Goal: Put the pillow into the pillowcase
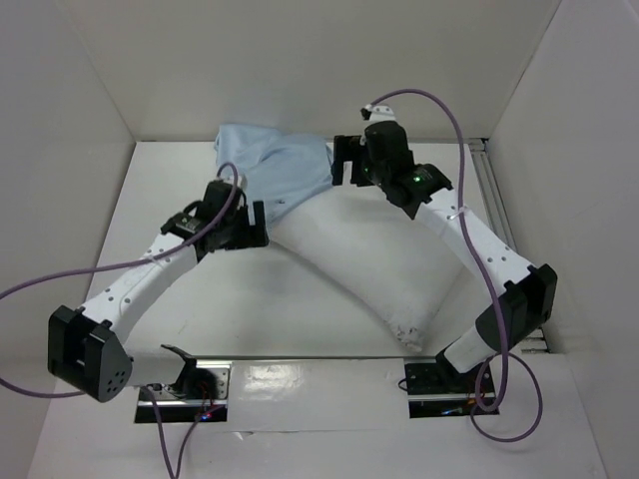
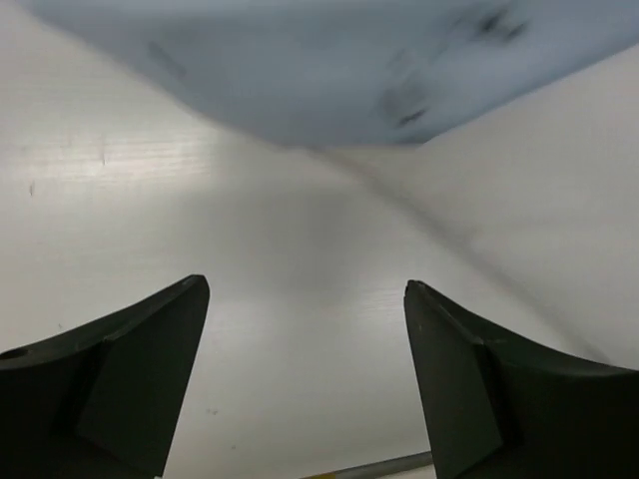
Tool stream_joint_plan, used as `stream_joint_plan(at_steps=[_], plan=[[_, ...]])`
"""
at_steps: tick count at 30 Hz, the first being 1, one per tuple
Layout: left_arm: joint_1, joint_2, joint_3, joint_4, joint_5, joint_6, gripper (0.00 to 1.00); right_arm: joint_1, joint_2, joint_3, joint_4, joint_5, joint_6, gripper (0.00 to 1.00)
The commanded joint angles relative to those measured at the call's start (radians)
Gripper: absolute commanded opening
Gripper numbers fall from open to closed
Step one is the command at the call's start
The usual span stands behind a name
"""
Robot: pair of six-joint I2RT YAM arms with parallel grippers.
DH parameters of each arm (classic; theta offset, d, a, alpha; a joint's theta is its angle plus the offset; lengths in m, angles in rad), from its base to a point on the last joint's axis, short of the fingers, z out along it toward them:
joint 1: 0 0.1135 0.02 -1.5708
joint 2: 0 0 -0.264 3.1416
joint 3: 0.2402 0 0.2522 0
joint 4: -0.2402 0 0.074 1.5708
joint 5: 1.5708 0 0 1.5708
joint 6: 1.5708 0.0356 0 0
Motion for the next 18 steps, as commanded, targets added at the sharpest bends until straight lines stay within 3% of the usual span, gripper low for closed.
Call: stream_joint_plan(at_steps=[1,4,9,18], plan=[[0.011,-0.103,-0.218,0.242,-0.05,-0.082,0.94,0.05,0.032,0.033,-0.042,0.002,-0.039,1.0],[0.046,-0.119,-0.365,0.353,-0.08,-0.114,0.94,0.059,0.055,0.033,-0.054,-0.018,-0.039,1.0],[0.086,-0.009,-0.432,0.514,-0.09,-0.123,0.91,0.059,0.055,0.023,-0.063,-0.037,-0.039,1.0],[0.095,0.267,-0.322,0.719,-0.088,-0.082,0.87,0.059,0.018,-0.056,-0.16,-0.06,-0.061,1.0]])
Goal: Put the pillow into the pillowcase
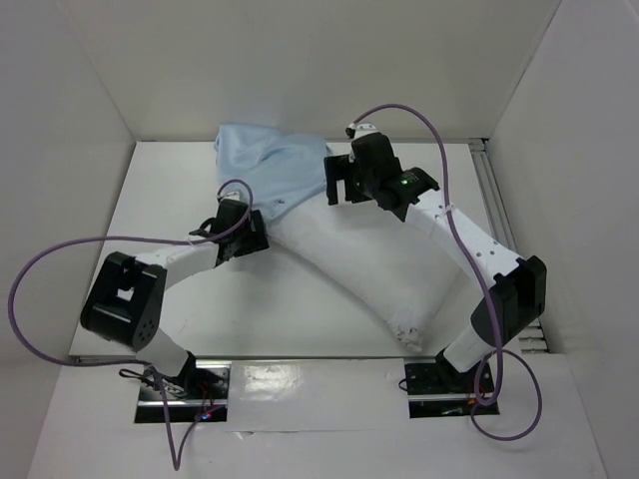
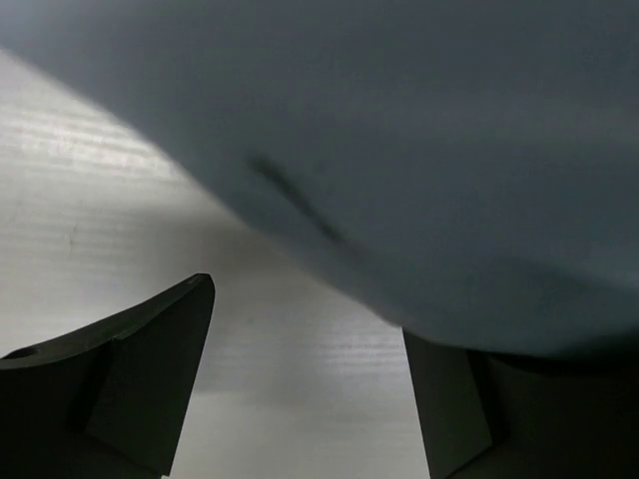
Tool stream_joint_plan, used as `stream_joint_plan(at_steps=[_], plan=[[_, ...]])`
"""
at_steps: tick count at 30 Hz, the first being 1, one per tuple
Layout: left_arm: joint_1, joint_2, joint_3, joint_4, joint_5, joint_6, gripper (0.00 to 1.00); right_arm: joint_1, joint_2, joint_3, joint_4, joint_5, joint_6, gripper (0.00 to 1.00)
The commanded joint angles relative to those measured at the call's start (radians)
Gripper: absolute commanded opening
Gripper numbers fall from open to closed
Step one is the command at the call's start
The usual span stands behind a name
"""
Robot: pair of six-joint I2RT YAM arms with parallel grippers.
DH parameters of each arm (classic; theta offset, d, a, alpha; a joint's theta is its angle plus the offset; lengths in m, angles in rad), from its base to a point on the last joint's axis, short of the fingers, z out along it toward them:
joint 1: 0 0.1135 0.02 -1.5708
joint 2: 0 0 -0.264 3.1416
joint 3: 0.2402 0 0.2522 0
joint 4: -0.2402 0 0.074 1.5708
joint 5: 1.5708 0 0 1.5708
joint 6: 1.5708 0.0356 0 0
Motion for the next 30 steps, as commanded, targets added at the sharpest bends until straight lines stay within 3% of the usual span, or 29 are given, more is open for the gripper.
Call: stream_joint_plan(at_steps=[1,7,11,12,14,22,23,28,30], plan=[[0.007,0.053,0.084,0.138,-0.046,0.041,0.87,0.0,-0.059,-0.044,-0.07,-0.015,-0.022,1.0],[0.025,0.124,0.153,0.164,-0.108,0.075,0.78,0.0,-0.093,-0.077,-0.093,-0.006,-0.011,1.0],[0.036,0.148,0.185,0.164,-0.092,0.098,0.66,0.0,-0.093,-0.077,-0.104,0.004,-0.011,1.0],[0.036,0.148,0.185,0.164,-0.092,0.098,0.57,-0.009,-0.093,-0.077,-0.115,0.004,-0.011,1.0],[0.036,0.148,0.185,0.178,-0.104,0.098,0.51,-0.009,-0.104,-0.077,-0.115,0.013,-0.011,1.0],[0.045,0.197,0.218,0.189,-0.131,0.098,0.52,-0.009,-0.104,-0.104,-0.142,0.022,-0.011,1.0],[0.045,0.197,0.23,0.189,-0.131,0.098,0.48,-0.009,-0.104,-0.104,-0.142,0.01,-0.011,1.0],[0.045,0.207,0.261,0.163,-0.149,0.109,0.0,0.038,-0.095,-0.104,-0.196,-0.041,-0.158,1.0],[0.045,0.207,0.271,0.15,-0.149,0.121,0.0,0.075,-0.086,-0.13,-0.205,-0.016,-0.187,1.0]])
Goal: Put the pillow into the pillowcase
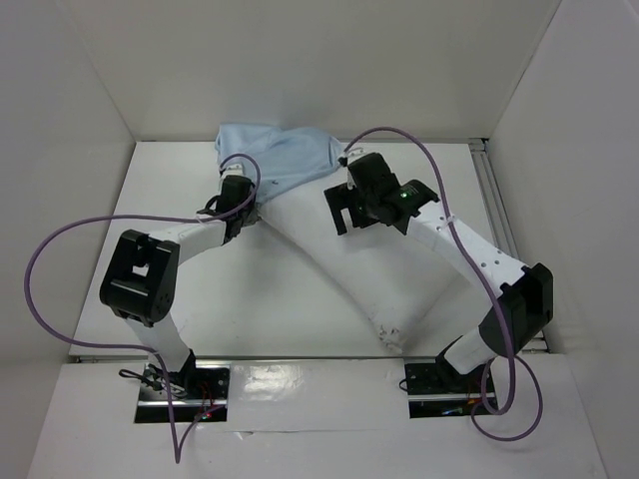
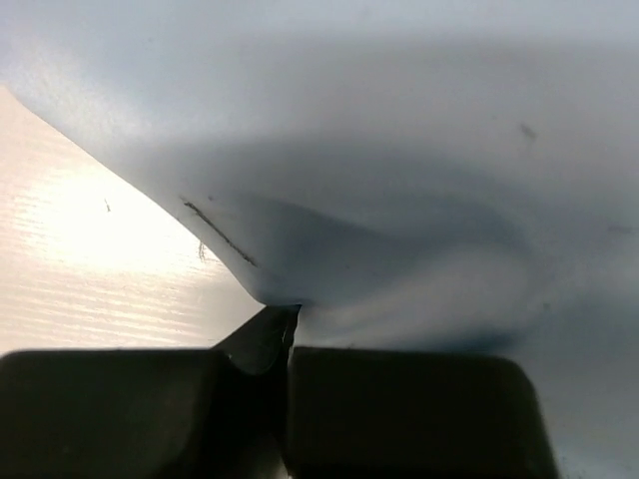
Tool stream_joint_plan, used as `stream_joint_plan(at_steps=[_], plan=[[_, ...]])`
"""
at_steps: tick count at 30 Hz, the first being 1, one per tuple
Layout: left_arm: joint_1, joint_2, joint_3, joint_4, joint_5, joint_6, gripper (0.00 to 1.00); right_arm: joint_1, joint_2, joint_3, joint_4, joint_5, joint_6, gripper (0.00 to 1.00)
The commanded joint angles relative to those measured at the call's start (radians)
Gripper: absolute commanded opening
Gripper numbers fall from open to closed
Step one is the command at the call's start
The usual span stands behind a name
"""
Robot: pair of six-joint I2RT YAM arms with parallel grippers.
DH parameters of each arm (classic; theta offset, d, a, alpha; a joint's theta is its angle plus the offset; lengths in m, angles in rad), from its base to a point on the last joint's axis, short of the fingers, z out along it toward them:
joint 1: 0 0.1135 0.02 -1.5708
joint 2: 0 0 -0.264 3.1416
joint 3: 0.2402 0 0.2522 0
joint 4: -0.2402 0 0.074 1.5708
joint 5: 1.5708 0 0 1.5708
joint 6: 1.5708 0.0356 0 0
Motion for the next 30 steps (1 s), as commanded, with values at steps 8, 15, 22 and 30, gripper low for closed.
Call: stream_joint_plan(at_steps=[8,15,22,30], plan=[[-0.022,-0.115,0.0,0.024,0.165,0.048,0.0,0.104,0.088,-0.125,0.142,0.019,-0.054,0.96],[-0.143,-0.201,0.104,-0.105,0.264,0.09,0.0,-0.031,0.264,0.148,0.244,-0.001,0.074,0.0],[-0.22,-0.221,0.161,-0.153,0.319,0.101,0.0,-0.114,0.209,0.318,0.368,-0.118,0.158,0.0],[-0.22,-0.171,0.194,-0.191,0.413,0.078,0.0,-0.114,0.19,0.156,0.405,-0.149,0.206,0.0]])
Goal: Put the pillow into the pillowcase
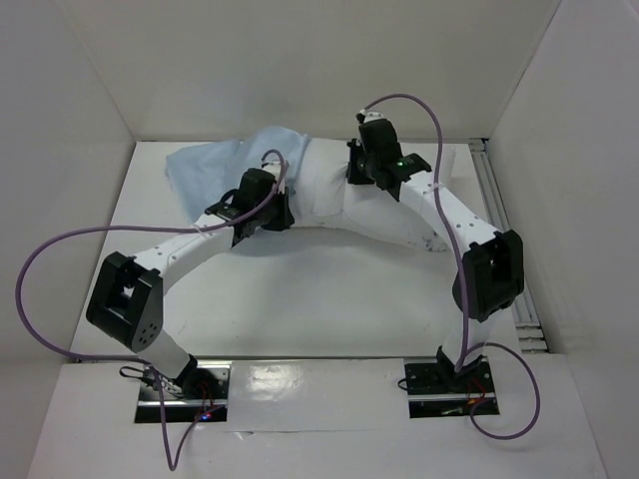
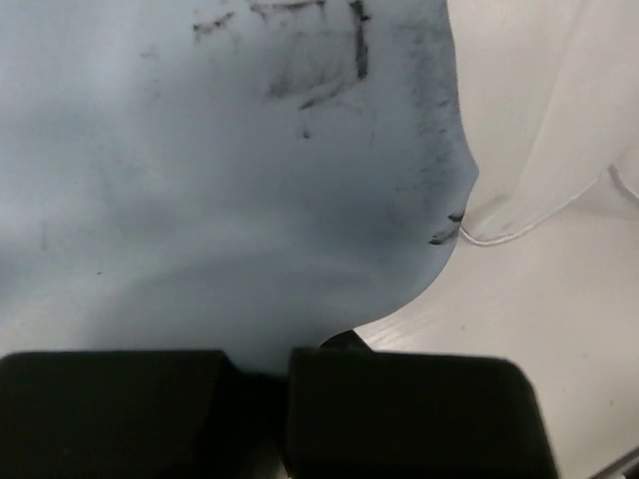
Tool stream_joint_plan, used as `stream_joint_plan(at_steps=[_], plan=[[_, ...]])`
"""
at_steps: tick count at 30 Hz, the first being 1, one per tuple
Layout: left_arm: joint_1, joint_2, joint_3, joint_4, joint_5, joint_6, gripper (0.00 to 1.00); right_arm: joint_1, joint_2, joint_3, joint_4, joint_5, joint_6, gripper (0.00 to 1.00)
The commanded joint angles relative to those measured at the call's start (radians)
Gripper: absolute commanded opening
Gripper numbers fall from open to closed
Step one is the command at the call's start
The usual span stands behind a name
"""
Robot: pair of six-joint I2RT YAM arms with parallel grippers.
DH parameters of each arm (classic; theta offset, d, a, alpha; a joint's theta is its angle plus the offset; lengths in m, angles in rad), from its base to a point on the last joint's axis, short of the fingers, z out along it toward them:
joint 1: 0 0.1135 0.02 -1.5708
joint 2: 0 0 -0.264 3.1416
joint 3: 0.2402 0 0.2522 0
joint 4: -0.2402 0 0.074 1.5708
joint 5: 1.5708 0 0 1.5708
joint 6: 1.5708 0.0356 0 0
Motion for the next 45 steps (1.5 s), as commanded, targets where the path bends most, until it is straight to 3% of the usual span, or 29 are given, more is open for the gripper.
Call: stream_joint_plan(at_steps=[1,7,16,21,25,27,30,31,32,33,34,36,37,39,40,45], plan=[[-0.019,-0.021,0.083,0.048,0.145,-0.021,0.0,0.04,-0.047,-0.084,0.178,-0.088,0.075,0.0],[-0.019,-0.102,0.264,-0.015,0.203,-0.041,0.0,0.04,-0.01,-0.173,0.178,-0.063,0.109,0.0],[-0.019,-0.093,0.539,-0.085,0.406,-0.106,0.0,0.019,-0.12,0.025,0.118,-0.074,0.086,0.0],[-0.019,-0.147,0.469,-0.163,0.415,-0.129,0.0,0.061,-0.246,-0.095,0.118,-0.063,0.086,0.0],[-0.019,-0.254,0.176,-0.183,0.452,-0.17,0.0,0.153,-0.322,-0.3,0.118,0.004,0.097,0.0],[-0.019,-0.298,0.119,-0.196,0.502,-0.17,0.02,0.195,-0.345,-0.405,0.118,0.004,0.106,0.0],[-0.019,-0.311,0.189,-0.335,0.539,-0.11,0.32,0.221,-0.356,-0.463,0.118,0.004,0.115,0.0],[-0.019,-0.294,0.232,-0.378,0.527,-0.072,0.53,0.221,-0.356,-0.463,0.107,0.004,0.106,0.0],[-0.028,-0.283,0.317,-0.418,0.507,-0.058,0.62,0.221,-0.356,-0.463,0.107,-0.005,0.106,0.01],[-0.028,-0.274,0.354,-0.45,0.481,-0.046,0.67,0.221,-0.356,-0.445,0.098,-0.005,0.089,0.27],[-0.028,-0.262,0.388,-0.502,0.399,-0.032,0.72,0.221,-0.356,-0.428,0.078,0.012,0.071,0.43],[-0.028,-0.262,0.448,-0.532,0.226,-0.032,0.69,0.221,-0.367,-0.372,0.055,0.071,0.057,0.76],[-0.016,-0.262,0.459,-0.553,0.167,-0.047,0.68,0.221,-0.367,-0.353,0.022,0.107,0.057,0.82],[0.031,-0.224,0.534,-0.602,0.095,-0.058,0.74,0.221,-0.39,-0.312,0.0,0.191,0.057,0.88],[0.048,-0.146,0.583,-0.642,0.057,-0.046,0.76,0.192,-0.41,-0.302,-0.012,0.212,0.066,0.93],[0.067,0.152,0.914,-0.905,-0.238,-0.055,0.81,0.025,-0.447,-0.282,-0.072,0.193,0.138,0.98]])
